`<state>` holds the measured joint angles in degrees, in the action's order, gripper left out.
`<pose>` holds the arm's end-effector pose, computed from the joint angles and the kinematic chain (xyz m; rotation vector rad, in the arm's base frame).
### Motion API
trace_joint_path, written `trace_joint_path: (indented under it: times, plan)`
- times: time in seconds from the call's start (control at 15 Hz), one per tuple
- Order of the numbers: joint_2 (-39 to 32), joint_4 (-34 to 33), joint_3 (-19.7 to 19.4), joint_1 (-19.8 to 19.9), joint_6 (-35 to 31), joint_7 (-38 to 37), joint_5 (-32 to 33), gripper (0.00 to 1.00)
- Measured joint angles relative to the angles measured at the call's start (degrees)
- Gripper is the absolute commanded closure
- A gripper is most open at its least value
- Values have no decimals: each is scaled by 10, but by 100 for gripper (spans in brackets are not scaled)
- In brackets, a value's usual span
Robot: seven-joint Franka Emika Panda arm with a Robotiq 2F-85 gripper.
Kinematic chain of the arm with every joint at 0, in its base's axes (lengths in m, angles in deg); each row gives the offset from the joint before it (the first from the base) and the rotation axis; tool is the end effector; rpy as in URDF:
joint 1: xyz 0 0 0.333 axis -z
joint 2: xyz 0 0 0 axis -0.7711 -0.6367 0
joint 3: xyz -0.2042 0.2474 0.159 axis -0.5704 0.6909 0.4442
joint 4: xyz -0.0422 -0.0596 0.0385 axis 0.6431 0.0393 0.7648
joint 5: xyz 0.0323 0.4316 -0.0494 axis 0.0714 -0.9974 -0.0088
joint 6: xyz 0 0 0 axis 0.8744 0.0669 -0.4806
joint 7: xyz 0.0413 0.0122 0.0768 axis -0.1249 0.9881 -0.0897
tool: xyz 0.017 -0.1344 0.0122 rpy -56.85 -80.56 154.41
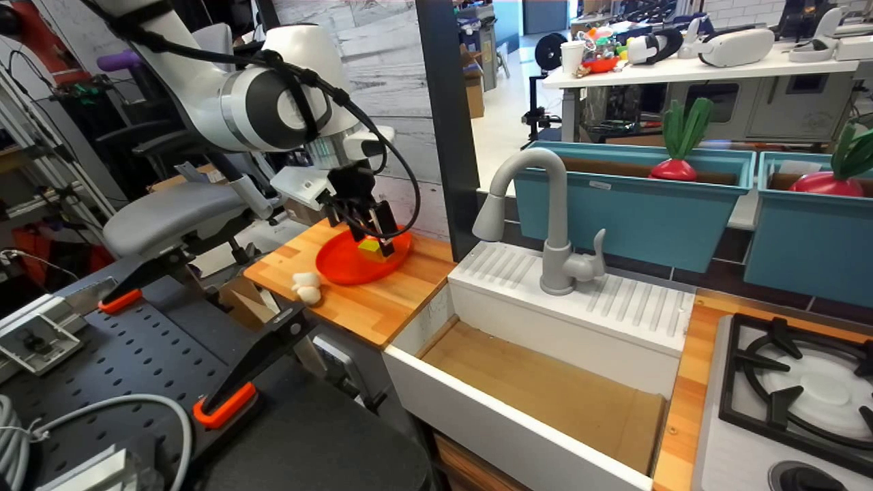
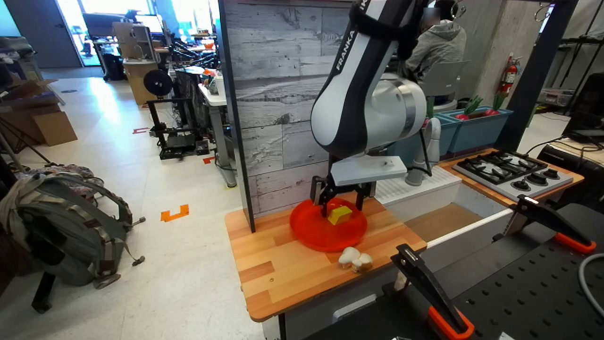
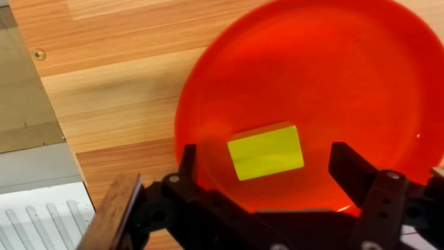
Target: Pick up the yellow object from the counter and put it on the plate, then put it on the counter again
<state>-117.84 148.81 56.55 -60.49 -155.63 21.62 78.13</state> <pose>0.6475 0.0895 -0.0319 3.1166 -0.1840 0.0586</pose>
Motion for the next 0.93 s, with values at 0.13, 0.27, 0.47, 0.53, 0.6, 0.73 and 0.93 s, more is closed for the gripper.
trace_joint_path:
  times: [0.13,0.27,0.47,0.53,0.6,0.73,0.93]
  plan:
    - [-9,-14,0,-3,11,0,0,51]
    - [-16,-25,0,-3,17,0,0,66]
    - [-19,-34,0,-3,25,-1,0,80]
    - [-19,-35,2,-3,26,-2,0,80]
    - [-19,-35,3,-3,26,-2,0,80]
    - [-14,-31,10,-3,26,-2,0,80]
    - [6,-11,26,-4,25,-2,-1,80]
